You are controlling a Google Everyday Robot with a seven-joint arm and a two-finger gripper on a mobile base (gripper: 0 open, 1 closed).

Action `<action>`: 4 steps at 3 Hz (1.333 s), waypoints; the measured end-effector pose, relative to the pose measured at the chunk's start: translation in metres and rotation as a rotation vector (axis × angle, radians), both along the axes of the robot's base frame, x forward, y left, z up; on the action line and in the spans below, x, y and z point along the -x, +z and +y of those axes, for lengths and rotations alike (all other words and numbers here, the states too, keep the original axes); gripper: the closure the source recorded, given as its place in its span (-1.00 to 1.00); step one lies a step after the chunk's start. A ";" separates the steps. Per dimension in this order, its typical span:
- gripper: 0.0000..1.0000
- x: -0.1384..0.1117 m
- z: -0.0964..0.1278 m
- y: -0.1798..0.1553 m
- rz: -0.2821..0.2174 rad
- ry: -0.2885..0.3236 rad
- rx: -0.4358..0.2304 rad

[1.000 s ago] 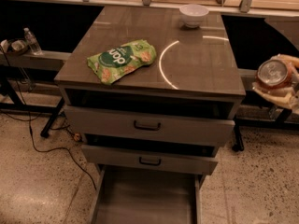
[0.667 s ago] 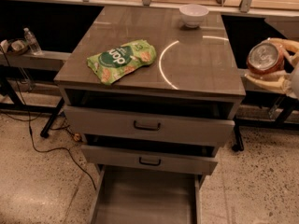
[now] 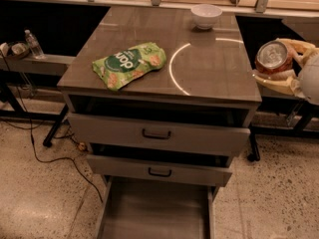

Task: Pick coke can from bottom drawer and place on counter

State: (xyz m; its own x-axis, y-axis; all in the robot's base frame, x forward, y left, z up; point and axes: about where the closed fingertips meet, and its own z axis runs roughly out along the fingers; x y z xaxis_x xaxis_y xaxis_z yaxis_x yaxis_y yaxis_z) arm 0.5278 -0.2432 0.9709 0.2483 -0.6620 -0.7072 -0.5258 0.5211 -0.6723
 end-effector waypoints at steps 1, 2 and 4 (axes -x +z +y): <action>1.00 -0.048 0.017 0.000 0.079 -0.017 -0.104; 1.00 -0.080 0.031 -0.004 0.150 -0.016 -0.169; 1.00 -0.125 0.057 -0.038 0.286 -0.039 -0.327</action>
Offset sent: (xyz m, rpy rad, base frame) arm 0.1178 0.0430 -0.0074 0.2477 0.2328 -0.0211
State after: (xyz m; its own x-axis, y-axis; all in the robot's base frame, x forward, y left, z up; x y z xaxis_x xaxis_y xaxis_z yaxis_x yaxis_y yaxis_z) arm 0.6529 -0.1863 0.9328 -0.0085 -0.3966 -0.9179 -0.6422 0.7058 -0.2990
